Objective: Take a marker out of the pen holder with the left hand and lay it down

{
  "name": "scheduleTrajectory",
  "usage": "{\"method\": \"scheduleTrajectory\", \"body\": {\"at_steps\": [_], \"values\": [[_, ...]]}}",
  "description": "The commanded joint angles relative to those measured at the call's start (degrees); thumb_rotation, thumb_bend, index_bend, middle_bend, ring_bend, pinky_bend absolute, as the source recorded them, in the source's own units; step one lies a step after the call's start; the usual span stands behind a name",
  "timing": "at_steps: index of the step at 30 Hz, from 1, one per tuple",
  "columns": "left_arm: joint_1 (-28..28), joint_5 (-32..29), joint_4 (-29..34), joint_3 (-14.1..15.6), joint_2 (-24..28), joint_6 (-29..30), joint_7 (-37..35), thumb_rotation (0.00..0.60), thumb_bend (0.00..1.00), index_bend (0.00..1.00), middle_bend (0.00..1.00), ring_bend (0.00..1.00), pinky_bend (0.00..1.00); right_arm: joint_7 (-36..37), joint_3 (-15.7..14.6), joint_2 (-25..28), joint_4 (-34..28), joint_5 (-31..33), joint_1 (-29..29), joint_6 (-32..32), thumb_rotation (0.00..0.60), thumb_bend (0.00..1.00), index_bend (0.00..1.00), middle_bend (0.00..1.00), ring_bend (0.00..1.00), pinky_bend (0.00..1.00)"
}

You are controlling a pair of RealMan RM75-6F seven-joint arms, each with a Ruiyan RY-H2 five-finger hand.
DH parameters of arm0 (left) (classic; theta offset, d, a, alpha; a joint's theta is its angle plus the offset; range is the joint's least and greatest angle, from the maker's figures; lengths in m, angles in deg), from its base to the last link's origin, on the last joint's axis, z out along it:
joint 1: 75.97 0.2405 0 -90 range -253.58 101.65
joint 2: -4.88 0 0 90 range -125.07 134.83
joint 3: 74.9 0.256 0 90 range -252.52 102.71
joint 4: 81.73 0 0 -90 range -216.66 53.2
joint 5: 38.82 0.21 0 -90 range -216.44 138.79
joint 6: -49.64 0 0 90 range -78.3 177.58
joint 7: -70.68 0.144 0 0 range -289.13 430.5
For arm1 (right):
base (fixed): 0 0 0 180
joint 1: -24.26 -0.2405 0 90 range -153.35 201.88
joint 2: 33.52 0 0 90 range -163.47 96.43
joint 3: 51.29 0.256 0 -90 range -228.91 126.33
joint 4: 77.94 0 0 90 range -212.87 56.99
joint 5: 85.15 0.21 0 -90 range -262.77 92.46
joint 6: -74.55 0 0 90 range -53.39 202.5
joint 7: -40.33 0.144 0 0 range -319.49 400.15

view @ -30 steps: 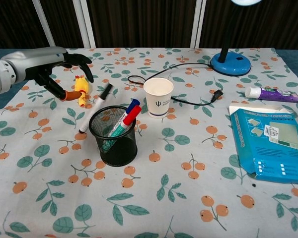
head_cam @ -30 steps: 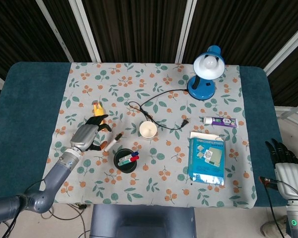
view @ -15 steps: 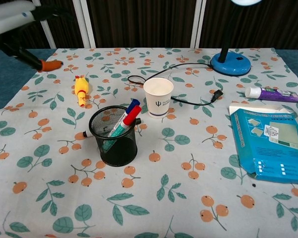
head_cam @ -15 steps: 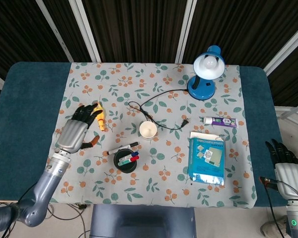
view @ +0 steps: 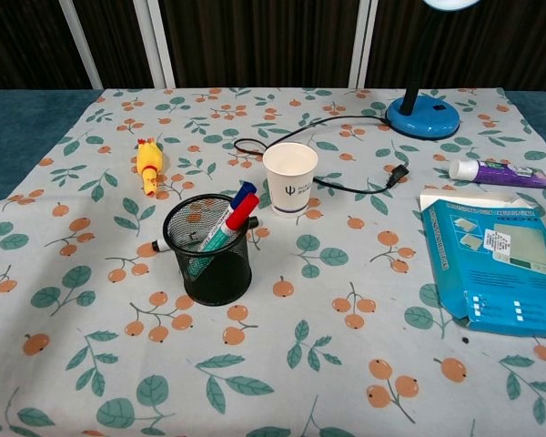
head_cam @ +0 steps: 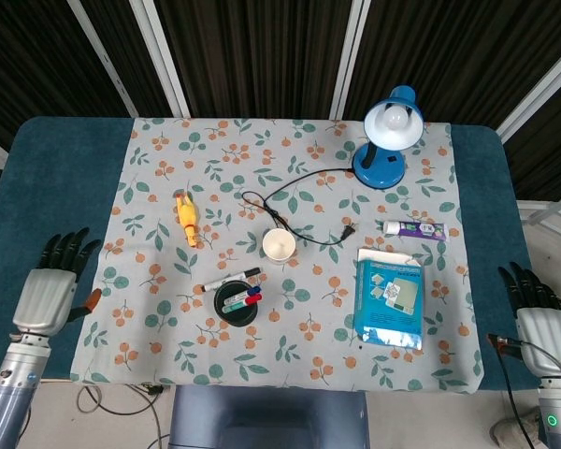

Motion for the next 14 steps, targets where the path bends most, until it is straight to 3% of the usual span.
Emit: {"method": "scheduleTrajectory", "body": {"at_steps": [1,7,14], "values": [[4.35,2.46,-5.39,1.91,0.92,1.89,-7.63,0.600,0.29,0.13,0.00,0.00,0.00,0.03,0.01,0.00,0.03,-0.04,0.02,0.07,0.600,0.17,0.02,0.00,0.07,0.18],[6.60,3.53,-10.60,1.06,0.33,2.90,-14.41,0.600,0.29,0.13,0.00,0.00,0.00,0.04,-0.02,-0.06,0.08,-0.14,-0.05,-0.03,0.600,0.17,0.02,0.00,0.07,0.18],[6.96,4.26,-11.06,0.20,2.01,0.73,-17.46,0.600,0.29,0.14,0.00,0.00,0.00,-0.06,0.01,-0.02,0.04,0.03,-0.04,-0.11,0.600,0.17,0.02,0.00,0.07,0.18]]}}
